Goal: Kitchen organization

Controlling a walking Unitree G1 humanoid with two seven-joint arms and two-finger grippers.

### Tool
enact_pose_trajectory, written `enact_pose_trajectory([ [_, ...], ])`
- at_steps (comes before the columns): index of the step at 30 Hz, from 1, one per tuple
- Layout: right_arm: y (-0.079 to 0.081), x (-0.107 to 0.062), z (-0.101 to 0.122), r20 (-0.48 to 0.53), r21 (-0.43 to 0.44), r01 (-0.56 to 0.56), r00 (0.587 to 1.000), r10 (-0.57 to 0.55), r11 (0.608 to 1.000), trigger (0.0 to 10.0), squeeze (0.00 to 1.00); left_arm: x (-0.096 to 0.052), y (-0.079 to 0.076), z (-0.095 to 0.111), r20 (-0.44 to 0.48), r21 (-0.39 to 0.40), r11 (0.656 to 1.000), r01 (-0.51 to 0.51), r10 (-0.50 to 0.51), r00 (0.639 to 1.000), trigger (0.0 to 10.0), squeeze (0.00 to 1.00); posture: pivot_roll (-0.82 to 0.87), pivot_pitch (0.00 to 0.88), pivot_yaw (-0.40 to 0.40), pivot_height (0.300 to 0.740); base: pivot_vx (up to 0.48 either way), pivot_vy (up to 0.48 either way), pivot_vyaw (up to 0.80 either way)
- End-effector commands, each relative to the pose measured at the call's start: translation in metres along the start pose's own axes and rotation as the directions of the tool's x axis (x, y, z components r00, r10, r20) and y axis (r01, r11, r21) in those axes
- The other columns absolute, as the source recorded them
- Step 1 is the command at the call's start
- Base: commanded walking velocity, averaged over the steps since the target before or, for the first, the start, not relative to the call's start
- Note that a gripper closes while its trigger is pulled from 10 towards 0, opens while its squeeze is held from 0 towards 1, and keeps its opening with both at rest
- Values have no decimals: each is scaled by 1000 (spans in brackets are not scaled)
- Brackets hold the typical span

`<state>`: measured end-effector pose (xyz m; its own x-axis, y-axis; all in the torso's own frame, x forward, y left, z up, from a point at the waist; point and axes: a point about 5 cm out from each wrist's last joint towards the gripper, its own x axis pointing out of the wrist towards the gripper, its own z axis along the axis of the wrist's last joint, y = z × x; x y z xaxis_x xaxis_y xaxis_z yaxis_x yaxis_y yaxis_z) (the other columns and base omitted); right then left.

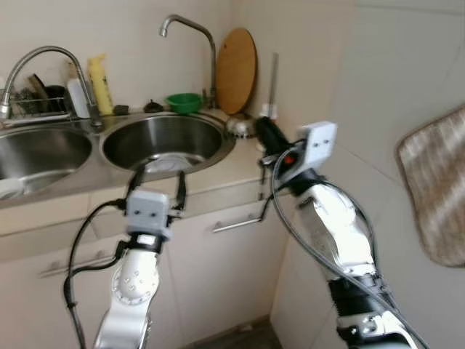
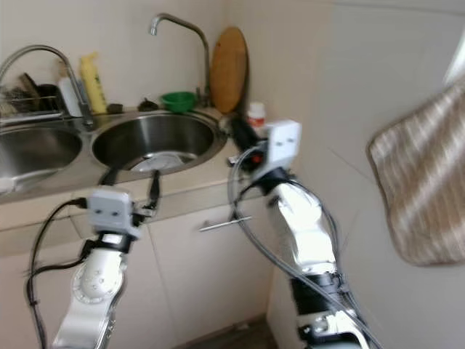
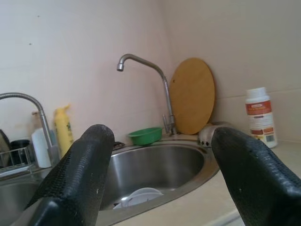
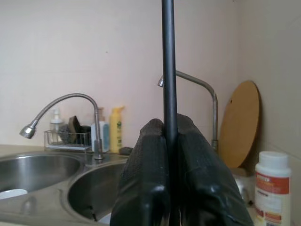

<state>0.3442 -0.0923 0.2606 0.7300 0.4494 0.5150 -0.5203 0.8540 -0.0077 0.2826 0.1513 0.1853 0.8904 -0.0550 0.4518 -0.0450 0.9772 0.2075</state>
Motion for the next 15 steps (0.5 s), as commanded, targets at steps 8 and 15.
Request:
enact_pose_trajectory([
  [8,18,11,2,30,0,-77,997,77,997,0,0,1,12,5,18,18,998,-52,52,998,10000,0,42,0,-50,736,92,0,800],
  [15,14,13,4,47,16,-42,998,41,999,0,0,2,14,5,11,-3,999,-44,44,999,10000,0,43,0,-47,736,0,274,649],
])
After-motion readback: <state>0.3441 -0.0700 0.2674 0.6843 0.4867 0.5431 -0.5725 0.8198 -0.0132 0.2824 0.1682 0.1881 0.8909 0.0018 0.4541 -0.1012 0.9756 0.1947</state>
